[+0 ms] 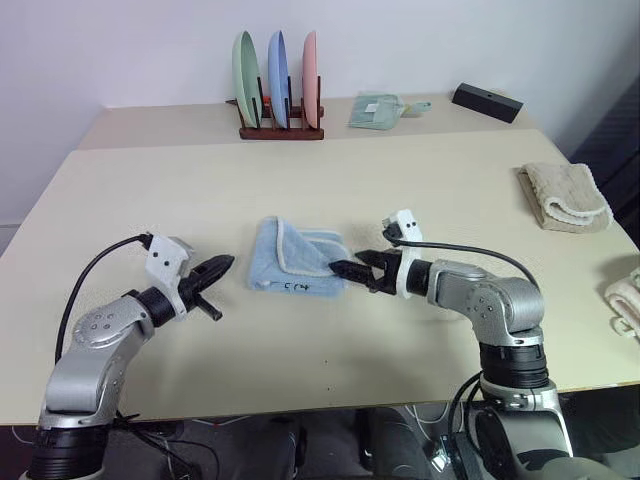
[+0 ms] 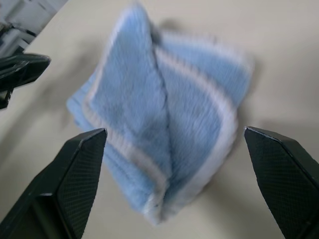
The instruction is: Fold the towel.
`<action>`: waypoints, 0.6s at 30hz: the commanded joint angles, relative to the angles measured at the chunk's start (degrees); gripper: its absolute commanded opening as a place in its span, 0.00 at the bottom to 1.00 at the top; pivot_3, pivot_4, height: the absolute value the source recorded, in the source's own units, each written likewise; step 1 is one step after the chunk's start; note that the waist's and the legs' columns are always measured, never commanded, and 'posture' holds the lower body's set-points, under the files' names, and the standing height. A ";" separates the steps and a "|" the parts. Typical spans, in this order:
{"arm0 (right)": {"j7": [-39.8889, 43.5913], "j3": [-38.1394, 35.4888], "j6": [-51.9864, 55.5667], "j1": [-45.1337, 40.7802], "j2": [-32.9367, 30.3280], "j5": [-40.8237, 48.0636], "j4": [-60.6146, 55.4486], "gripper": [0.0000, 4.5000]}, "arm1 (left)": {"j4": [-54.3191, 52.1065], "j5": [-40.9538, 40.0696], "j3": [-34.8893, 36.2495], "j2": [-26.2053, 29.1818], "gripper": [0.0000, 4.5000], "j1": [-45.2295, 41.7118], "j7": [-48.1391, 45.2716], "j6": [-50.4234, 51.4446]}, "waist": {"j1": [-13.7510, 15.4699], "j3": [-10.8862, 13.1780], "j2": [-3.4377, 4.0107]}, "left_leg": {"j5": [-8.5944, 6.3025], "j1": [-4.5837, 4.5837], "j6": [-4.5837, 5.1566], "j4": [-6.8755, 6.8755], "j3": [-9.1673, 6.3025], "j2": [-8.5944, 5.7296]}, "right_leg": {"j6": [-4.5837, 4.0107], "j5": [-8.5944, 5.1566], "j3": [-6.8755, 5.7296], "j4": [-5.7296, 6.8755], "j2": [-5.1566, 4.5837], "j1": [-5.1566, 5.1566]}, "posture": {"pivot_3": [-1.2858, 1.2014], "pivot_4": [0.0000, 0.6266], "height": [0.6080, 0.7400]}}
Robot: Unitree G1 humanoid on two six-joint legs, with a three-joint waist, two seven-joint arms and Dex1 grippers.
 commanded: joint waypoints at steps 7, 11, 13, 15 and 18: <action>-3.81 1.14 -1.87 -4.35 7.15 1.51 7.22 0.99 | -7.17 -0.19 -4.32 -0.27 0.00 1.75 -0.70 -0.15 | -0.91 0.00 0.00 | 0.01 0.04 -0.03 -0.01 0.00 0.03 | 0.00 0.00 0.00 0.03 0.02 0.00 | 0.52 0.24 0.90; -5.87 -0.36 -3.67 -7.09 10.90 1.66 11.19 0.69 | -8.42 -0.37 -4.60 -0.78 0.00 2.64 0.43 -0.13 | -1.41 0.01 0.03 | 0.03 0.04 -0.06 -0.07 0.00 0.09 | -0.02 0.00 0.01 0.05 0.03 -0.05 | 0.52 0.24 0.90; -6.11 -0.77 -3.51 -7.14 11.36 2.13 11.20 0.46 | -8.75 -0.42 -4.20 -0.94 0.00 3.07 1.00 -0.23 | -1.26 0.02 0.04 | 0.03 0.01 -0.07 -0.07 0.00 0.09 | -0.02 0.00 0.00 0.04 0.04 -0.08 | 0.52 0.24 0.90; -6.38 -1.11 -3.08 -6.99 11.45 2.70 10.79 0.23 | -8.76 -0.49 -3.81 -0.91 0.00 3.51 1.32 -0.51 | -1.19 0.02 0.03 | 0.03 0.00 -0.06 -0.06 0.00 0.04 | -0.01 0.00 0.00 0.01 0.04 -0.05 | 0.52 0.24 0.90; -7.06 -2.62 -2.15 -6.64 11.14 4.04 9.23 0.01 | -8.34 -0.45 -3.65 -0.75 0.00 3.81 1.46 -1.04 | -1.20 0.02 0.04 | 0.03 0.00 -0.05 -0.06 0.00 0.02 | -0.01 0.00 0.00 0.01 0.04 -0.05 | 0.52 0.24 0.90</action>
